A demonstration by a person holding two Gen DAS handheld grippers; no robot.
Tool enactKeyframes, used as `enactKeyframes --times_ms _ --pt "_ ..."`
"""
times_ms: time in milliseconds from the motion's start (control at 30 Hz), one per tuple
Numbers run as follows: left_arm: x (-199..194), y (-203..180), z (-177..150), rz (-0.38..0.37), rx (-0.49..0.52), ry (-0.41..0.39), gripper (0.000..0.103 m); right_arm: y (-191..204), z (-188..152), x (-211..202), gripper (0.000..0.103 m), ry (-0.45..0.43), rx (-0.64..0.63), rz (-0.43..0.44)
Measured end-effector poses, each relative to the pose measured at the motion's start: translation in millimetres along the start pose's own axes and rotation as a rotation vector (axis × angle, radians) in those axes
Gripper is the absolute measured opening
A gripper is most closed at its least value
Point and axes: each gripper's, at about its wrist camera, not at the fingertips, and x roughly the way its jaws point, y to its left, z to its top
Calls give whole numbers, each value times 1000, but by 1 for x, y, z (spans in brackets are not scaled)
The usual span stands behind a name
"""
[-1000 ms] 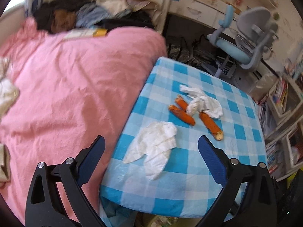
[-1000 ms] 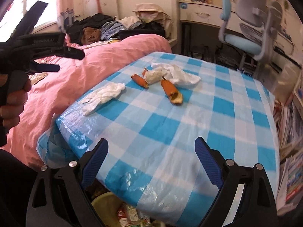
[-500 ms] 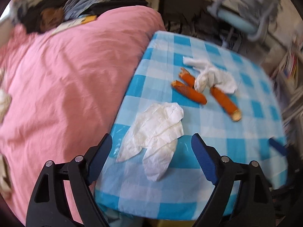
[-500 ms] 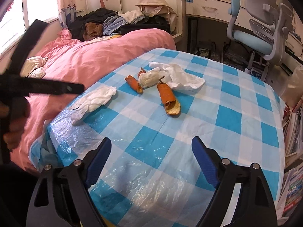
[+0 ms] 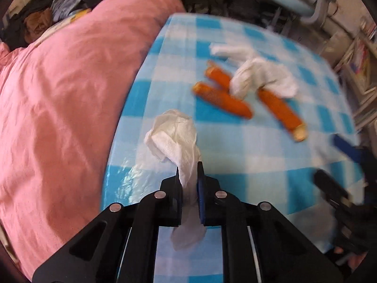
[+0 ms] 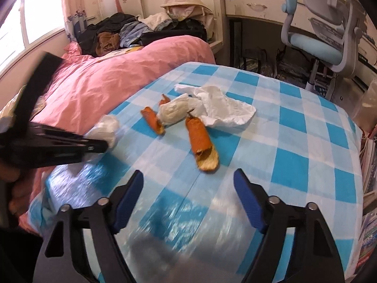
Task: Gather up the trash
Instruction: 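Grasp the white tissue with the left tool while the right tool grasps the orange snack stick, then carry the tissue to the bin and open the left tool while the right tool drops the stick in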
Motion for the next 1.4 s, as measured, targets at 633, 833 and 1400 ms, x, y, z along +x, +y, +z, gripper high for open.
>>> enactKeyframes --times_ms 633,833,1400 --pt "-55 -17 20 -200 -24 -254 10 -6 19 43 19 78 -14 -22" --pt "-66 -14 12 -231 -39 -274 10 5 8 1 17 45 -3 46" --pt "-95 -64 -115 -215 81 -174 10 78 -126 -106 18 188 -119 218"
